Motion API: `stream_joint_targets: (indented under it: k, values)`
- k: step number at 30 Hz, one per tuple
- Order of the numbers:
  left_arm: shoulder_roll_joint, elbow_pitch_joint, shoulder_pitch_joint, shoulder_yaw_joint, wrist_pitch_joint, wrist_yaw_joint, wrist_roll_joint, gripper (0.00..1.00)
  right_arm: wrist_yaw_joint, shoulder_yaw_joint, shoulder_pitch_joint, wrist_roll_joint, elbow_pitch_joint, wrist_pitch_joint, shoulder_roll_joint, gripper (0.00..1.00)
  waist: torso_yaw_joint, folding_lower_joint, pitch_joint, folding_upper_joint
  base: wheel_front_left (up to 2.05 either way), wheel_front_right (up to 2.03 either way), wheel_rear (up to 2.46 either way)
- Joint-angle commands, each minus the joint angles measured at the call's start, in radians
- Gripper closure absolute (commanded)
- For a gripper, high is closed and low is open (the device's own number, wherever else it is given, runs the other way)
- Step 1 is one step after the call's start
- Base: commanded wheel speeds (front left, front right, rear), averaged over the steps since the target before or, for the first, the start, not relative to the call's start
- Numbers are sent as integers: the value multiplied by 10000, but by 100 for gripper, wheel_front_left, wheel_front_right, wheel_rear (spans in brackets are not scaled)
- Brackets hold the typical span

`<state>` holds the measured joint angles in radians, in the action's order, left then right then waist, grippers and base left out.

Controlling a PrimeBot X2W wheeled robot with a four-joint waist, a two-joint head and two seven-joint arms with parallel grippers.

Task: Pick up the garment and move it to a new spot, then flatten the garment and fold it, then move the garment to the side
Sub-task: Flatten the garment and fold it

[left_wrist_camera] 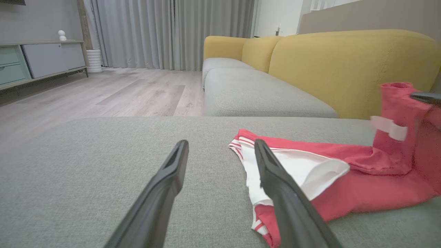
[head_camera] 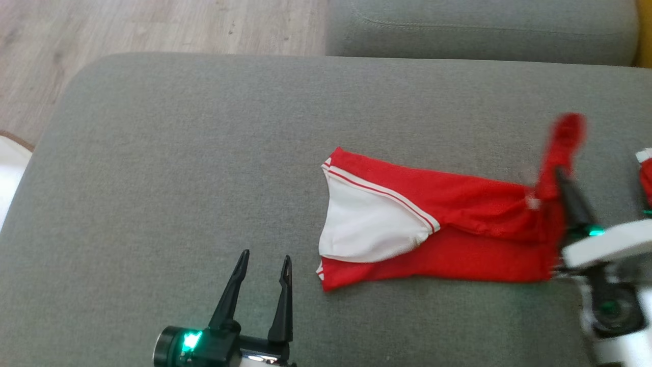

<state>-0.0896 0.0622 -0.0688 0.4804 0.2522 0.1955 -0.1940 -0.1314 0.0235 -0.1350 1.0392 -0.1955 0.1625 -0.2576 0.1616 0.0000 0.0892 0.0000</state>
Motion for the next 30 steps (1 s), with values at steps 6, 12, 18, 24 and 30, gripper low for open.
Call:
stream_joint_targets:
  k: [6, 12, 18, 24, 30]
  values:
    - [254, -98, 383, -339, 95, -254, 141, 0, 7, 1134, -510, -158, 999, 753, 1470, 100, 435, 0, 158, 0, 0, 0, 0]
    - [331, 51, 541, -256, 95, -388, 155, 0, 7, 2086, -892, -259, 811, 968, 1985, 100, 873, 0, 307, 0, 0, 0, 0]
    - [377, 167, 676, -173, 95, -449, 145, 0, 7, 3408, -1466, 123, -170, 563, 2069, 100, 1379, 0, 502, 0, 0, 0, 0]
    - [389, 45, 724, -178, 95, -479, -2, 0, 7, 4327, -1801, 594, -917, -381, 2071, 0, 1451, 0, 566, 0, 0, 0, 0]
    - [392, -55, 652, -381, 95, -317, -49, 0, 7, 4349, -2007, -440, -958, -1625, 1925, 0, 966, 0, 258, 0, 0, 0, 0]
